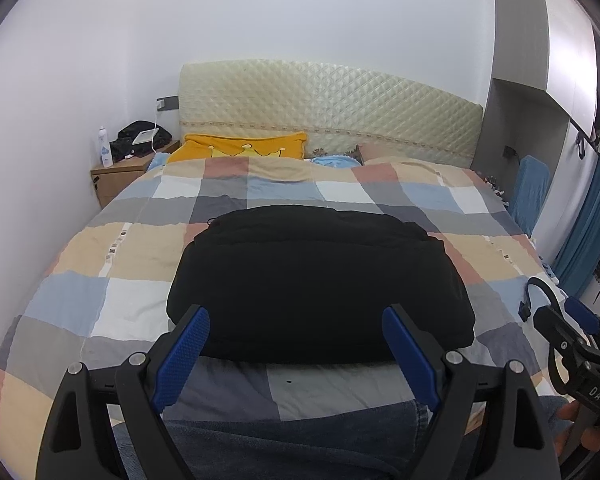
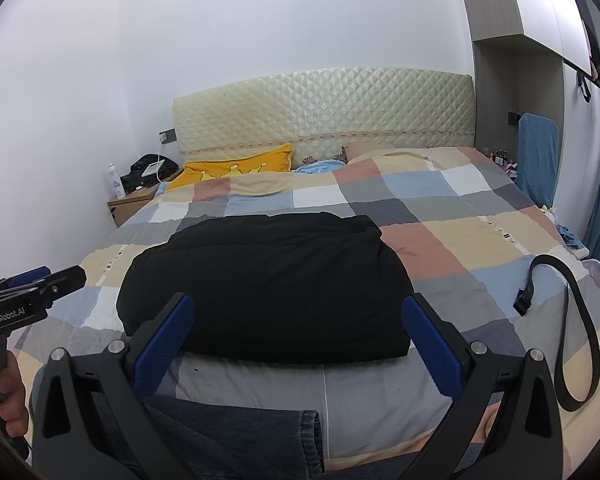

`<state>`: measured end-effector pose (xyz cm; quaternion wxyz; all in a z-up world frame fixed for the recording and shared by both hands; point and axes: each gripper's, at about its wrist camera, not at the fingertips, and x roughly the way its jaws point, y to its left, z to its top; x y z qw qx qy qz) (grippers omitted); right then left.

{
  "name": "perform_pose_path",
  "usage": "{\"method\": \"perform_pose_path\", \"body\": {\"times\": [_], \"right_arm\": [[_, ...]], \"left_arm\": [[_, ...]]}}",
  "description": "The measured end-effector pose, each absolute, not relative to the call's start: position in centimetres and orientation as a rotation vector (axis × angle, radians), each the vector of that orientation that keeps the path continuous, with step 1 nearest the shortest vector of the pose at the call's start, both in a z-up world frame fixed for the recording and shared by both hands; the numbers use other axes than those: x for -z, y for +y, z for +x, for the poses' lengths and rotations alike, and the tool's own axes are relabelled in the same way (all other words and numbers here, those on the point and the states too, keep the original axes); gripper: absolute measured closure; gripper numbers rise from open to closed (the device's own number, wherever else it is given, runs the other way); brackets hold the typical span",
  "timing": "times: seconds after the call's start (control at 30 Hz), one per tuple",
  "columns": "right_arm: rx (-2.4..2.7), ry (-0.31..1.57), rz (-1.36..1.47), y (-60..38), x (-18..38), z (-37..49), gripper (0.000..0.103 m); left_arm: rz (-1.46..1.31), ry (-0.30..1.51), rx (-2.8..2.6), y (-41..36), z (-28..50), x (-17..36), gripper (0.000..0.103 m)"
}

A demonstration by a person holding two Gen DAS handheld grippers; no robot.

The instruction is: Fold large clothes

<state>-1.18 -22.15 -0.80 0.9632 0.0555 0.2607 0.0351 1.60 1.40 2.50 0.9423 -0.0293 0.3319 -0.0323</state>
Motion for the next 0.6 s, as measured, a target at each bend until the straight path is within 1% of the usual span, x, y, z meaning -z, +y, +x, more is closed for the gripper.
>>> {"method": "perform_pose_path", "body": {"times": [0.6], "right_arm": [[-0.067,0.526,0.108,-22.34,0.58,-1.21,0.0]], "left_arm": [[-0.062,0.674,0.07,1.28,1.52,-2.35,0.015]]}}
